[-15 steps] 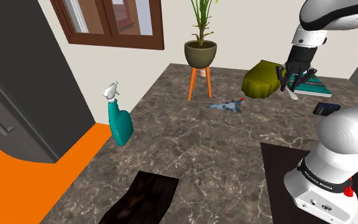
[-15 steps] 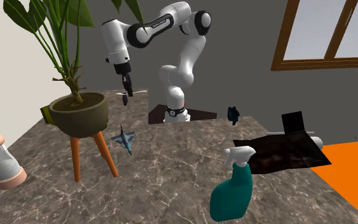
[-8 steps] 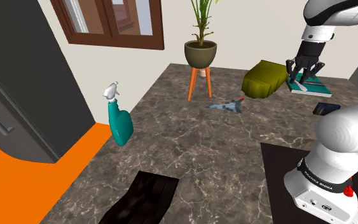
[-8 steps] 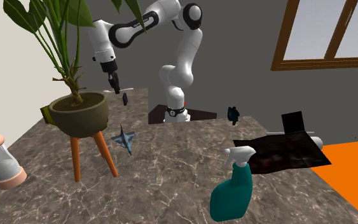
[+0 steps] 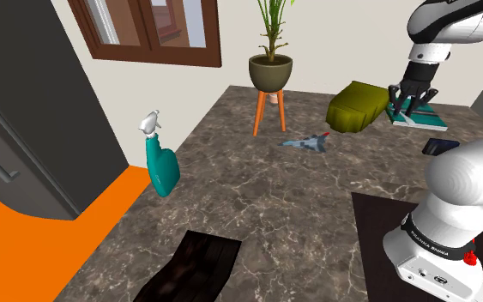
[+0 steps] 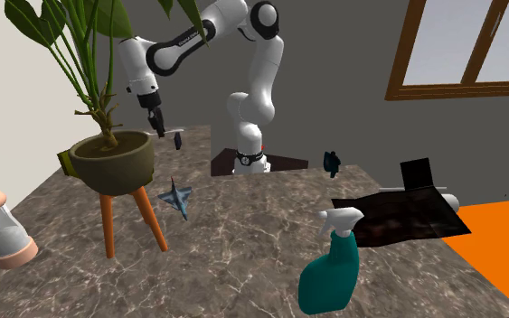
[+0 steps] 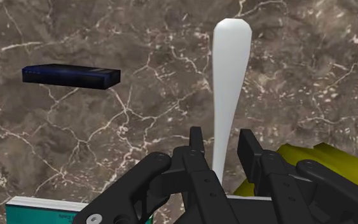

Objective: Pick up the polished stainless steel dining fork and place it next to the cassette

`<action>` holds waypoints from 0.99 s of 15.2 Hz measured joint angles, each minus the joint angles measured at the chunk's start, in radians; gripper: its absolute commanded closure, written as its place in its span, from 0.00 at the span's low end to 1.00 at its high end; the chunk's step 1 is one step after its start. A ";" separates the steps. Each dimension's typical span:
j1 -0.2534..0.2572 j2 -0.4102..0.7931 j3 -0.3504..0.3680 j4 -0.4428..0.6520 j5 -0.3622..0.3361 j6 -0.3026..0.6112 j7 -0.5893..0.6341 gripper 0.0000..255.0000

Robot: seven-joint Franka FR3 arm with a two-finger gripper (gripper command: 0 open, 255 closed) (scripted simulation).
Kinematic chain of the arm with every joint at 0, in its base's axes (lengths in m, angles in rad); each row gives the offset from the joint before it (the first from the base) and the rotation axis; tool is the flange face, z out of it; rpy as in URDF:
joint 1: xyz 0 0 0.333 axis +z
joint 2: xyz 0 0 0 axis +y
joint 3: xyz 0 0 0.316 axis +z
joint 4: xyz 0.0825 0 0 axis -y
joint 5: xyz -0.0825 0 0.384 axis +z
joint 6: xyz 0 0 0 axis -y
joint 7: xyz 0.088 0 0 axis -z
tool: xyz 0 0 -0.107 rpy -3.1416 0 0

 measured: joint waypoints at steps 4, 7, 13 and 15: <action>0.001 0.031 -0.014 -0.037 -0.001 0.067 -0.007 1.00; 0.002 0.051 -0.022 -0.062 -0.001 0.111 -0.010 1.00; 0.009 0.110 -0.040 -0.098 0.006 0.205 -0.023 1.00; 0.012 0.130 -0.046 -0.111 0.010 0.238 -0.027 1.00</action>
